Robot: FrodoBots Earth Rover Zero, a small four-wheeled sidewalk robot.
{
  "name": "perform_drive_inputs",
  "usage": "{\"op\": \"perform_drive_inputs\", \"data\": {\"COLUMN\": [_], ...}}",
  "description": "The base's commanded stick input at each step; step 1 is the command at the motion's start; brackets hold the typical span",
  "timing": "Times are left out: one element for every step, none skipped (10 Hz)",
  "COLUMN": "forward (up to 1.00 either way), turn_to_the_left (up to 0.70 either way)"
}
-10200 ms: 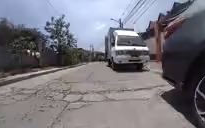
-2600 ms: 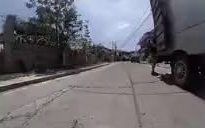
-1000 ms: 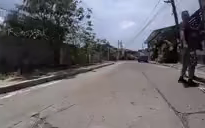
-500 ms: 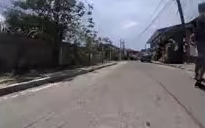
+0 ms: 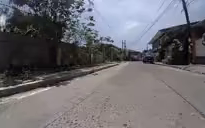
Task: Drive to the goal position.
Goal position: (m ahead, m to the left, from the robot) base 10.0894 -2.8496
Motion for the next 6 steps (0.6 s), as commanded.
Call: {"op": "perform_drive_inputs", "data": {"forward": [1.00, 1.00, 1.00, 1.00, 1.00, 1.00], "turn_to_the_left": [-0.35, -0.40, -0.40, -0.40, -0.39, -0.35]}}
